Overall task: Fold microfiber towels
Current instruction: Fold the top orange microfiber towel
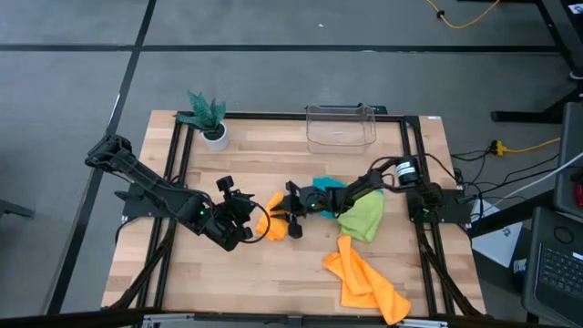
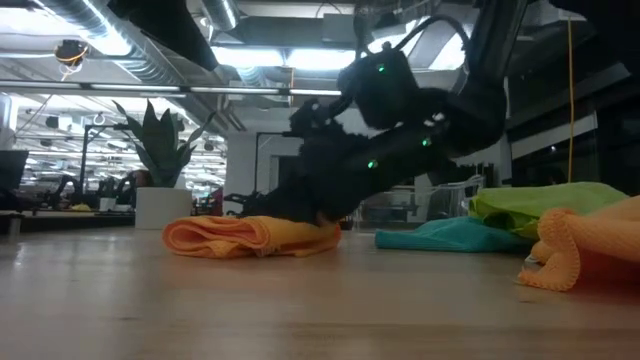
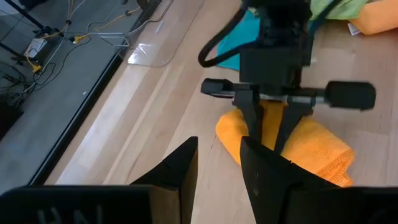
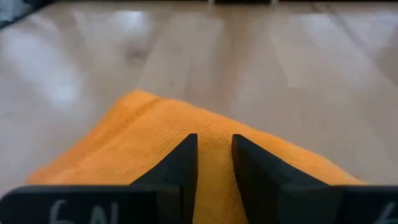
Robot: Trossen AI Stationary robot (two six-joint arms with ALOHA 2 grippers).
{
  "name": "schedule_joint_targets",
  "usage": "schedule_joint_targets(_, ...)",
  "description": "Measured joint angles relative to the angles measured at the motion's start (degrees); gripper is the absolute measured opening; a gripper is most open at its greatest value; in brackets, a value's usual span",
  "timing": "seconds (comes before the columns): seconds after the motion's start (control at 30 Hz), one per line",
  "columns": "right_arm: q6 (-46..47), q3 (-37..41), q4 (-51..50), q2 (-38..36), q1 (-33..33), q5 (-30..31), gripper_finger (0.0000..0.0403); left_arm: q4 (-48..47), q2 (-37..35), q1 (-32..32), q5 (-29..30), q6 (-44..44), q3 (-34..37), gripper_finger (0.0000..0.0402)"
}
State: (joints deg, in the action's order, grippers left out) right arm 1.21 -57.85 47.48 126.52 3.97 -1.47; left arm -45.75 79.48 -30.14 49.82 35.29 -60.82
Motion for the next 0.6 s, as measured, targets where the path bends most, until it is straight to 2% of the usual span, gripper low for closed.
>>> schedule_joint_targets(0.13,2.98,-0.79,1.00,2.53,-0.01,1.69,0.0102,-0.09,0.00,0.03,0.00,0.00,0.00,0.0112)
schedule_joint_targets(0.27,10.95,-1.00,2.61,4.26,0.77,7.40,0.0102,-0.09,0.00,0.03,0.00,-0.01,0.00,0.0112)
schedule_joint_targets(0.37,17.44,-1.02,5.65,5.65,3.12,17.10,0.0102,-0.07,0.00,0.03,0.02,0.00,0.00,0.0112)
schedule_joint_targets(0.5,27.27,-2.19,6.73,7.13,8.31,39.23,0.0102,-0.07,-0.01,0.03,0.02,0.00,0.00,0.0112)
schedule_joint_targets(0.6,29.53,-5.40,5.76,8.73,12.26,51.26,0.0102,-0.03,0.01,0.03,0.02,0.00,0.00,0.0112)
